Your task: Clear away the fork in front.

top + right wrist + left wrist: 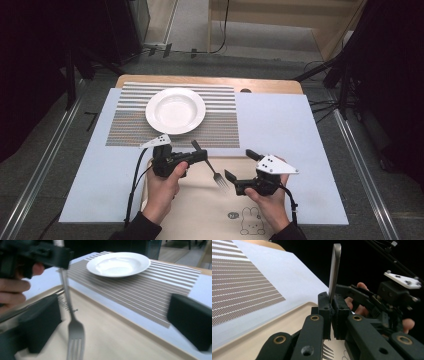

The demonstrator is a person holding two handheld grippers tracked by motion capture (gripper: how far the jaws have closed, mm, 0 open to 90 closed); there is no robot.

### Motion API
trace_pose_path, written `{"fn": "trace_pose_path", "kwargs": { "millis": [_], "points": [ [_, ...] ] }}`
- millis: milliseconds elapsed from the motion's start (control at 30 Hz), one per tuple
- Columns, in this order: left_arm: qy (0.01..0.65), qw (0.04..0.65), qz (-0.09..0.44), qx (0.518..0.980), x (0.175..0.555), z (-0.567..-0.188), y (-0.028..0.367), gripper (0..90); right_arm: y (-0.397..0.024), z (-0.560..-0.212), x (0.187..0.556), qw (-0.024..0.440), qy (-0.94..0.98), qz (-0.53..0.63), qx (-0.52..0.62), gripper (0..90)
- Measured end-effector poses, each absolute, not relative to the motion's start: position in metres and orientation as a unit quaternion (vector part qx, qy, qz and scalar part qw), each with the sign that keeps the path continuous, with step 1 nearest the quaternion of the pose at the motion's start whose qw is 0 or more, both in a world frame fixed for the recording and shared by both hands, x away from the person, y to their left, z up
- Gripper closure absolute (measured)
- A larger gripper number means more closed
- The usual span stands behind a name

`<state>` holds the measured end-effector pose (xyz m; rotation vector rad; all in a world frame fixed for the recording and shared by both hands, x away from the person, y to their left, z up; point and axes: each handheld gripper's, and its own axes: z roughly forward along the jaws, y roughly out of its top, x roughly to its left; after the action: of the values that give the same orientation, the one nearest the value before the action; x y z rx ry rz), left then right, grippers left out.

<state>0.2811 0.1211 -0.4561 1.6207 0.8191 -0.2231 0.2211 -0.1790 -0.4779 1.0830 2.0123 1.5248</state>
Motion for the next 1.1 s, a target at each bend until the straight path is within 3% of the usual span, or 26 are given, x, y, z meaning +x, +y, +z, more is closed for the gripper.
{"fn": "trace_pose_path", "kwargs": {
  "millis": [533,1100],
  "points": [
    [0.346,0.610,-0.070,0.709,0.272,-0.453,0.138,87.2,-0.235,-0.483,0.213,0.265,0.694,0.520,0.422,0.0],
    [0.343,0.603,-0.071,0.717,0.265,-0.450,0.155,87.1,-0.272,-0.488,0.204,0.293,0.681,0.507,0.439,0.0]
  ]
}}
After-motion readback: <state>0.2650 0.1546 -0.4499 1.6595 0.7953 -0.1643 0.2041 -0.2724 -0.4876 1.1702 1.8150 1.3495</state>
